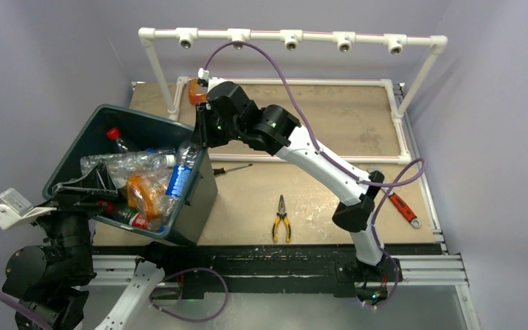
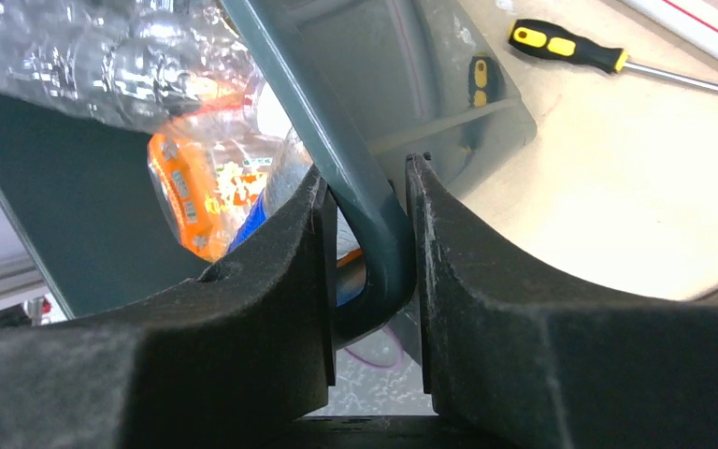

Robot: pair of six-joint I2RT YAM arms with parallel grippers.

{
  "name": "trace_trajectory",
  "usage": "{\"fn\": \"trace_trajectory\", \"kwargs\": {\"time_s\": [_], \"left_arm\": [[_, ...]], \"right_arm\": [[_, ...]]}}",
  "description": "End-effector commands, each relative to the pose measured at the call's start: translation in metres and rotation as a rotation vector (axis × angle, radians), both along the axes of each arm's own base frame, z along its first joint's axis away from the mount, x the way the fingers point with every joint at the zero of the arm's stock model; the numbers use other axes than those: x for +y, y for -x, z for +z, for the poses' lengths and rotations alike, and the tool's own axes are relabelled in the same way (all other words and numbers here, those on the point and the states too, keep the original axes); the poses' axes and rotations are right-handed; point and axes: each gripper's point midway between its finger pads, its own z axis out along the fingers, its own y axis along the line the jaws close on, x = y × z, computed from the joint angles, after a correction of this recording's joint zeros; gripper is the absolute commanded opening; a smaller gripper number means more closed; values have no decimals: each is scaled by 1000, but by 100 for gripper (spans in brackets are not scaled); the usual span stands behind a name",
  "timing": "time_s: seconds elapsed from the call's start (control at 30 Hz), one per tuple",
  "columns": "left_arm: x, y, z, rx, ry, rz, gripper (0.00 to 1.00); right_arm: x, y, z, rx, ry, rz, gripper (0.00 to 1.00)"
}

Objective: Put the plastic bottles in the bin
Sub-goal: Move the trash bin to the center of the board.

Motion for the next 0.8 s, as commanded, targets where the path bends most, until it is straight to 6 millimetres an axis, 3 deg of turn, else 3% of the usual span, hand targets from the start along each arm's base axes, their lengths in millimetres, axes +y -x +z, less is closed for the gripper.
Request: {"fn": "trace_trajectory", "kwargs": {"time_s": [0.0, 0.23, 0.33, 0.5, 0.77], "left_arm": [[-3, 0, 20, -43, 6, -17, 99], [-7, 0, 32, -67, 12, -39, 99], [-12, -7, 29, -61, 17, -53, 99], [-23, -23, 21, -42, 23, -87, 99], [-32, -41, 8, -5, 15, -107, 99]], "right_arm": [[-54, -6, 73, -196, -23, -26, 0], [-128, -29, 115, -231, -66, -121, 0], [-157, -33, 115, -235, -32, -151, 0], [-184, -33, 105, -236, 25, -200, 0], [-227, -34, 118, -278, 27, -300, 0]]}}
